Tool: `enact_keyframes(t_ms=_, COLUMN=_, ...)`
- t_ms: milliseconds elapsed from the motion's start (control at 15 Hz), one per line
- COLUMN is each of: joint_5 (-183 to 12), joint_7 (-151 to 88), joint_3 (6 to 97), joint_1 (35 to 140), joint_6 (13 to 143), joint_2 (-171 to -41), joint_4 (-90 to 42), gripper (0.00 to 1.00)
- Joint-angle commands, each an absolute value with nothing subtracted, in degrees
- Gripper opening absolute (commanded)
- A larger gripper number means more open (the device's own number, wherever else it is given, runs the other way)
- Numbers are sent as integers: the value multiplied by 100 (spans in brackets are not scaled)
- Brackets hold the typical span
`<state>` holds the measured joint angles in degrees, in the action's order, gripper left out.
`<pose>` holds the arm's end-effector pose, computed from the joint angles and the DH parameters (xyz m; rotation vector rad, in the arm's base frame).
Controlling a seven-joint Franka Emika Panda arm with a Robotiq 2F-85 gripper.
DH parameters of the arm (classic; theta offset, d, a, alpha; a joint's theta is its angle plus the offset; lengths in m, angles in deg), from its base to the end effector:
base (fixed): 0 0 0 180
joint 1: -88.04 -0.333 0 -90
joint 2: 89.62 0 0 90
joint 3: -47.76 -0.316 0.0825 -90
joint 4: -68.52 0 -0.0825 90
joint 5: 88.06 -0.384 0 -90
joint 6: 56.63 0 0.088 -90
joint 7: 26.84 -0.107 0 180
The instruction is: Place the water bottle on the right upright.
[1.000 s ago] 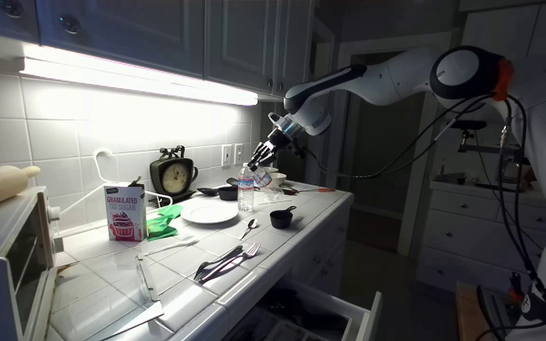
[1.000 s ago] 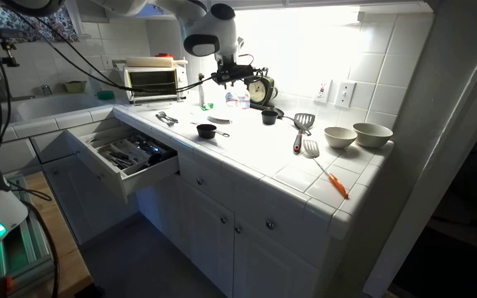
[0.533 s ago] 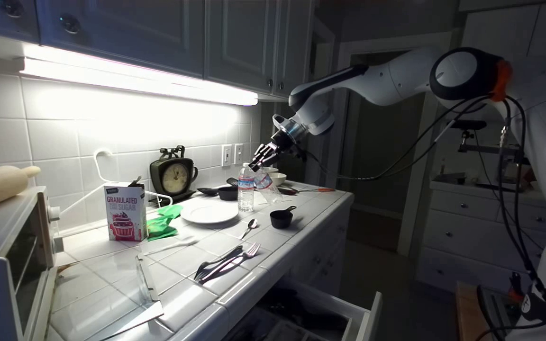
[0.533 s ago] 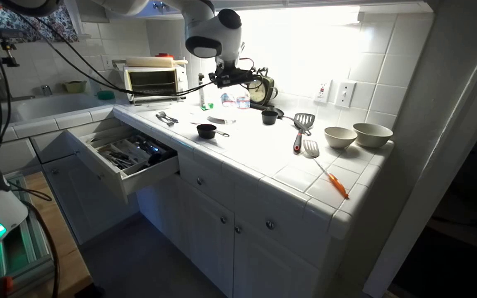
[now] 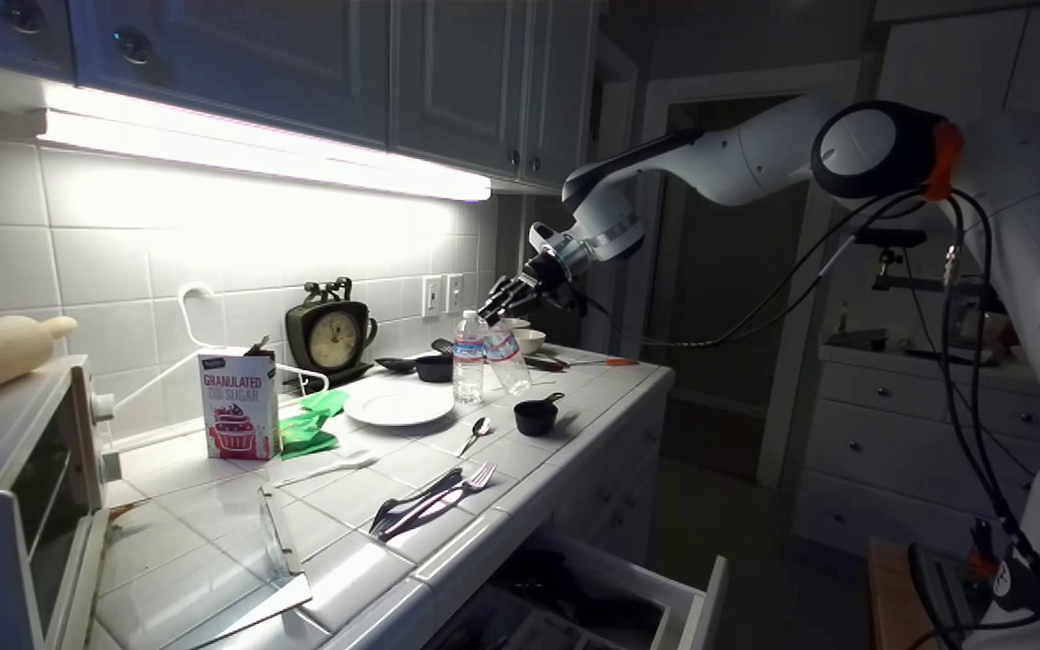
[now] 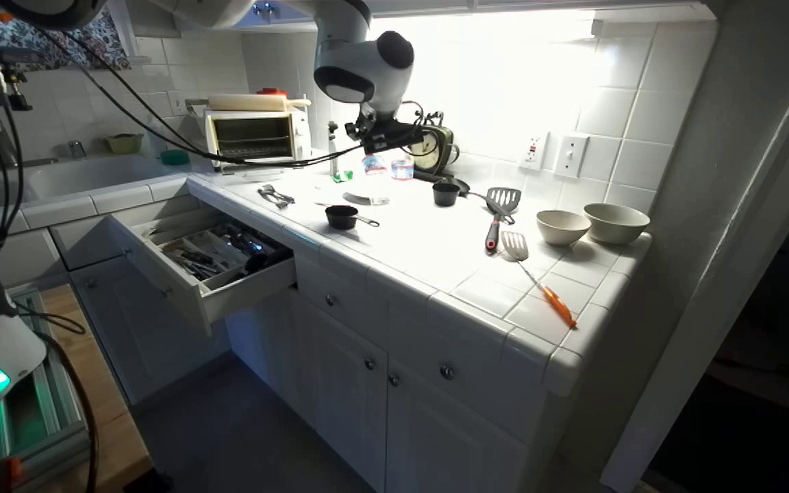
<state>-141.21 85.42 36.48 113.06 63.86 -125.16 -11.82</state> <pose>0.7178 -0.1686 0.3772 -2.0939 -1.4425 -1.1731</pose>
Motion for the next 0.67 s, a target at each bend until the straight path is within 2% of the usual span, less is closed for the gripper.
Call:
enact_keyframes(t_ms=0, joint_5=-14560, joint_7=8713, joint_3=3963, joint_1=11206, joint_6=5932, joint_2=-12747, joint_4=-841, gripper=8)
enact_keyframes(t_ms=600, joint_5=-15192, joint_7=9053, joint_3=4315, joint_1=11298, joint_6=4866, joint_2=-13176, joint_4=-290, gripper=8)
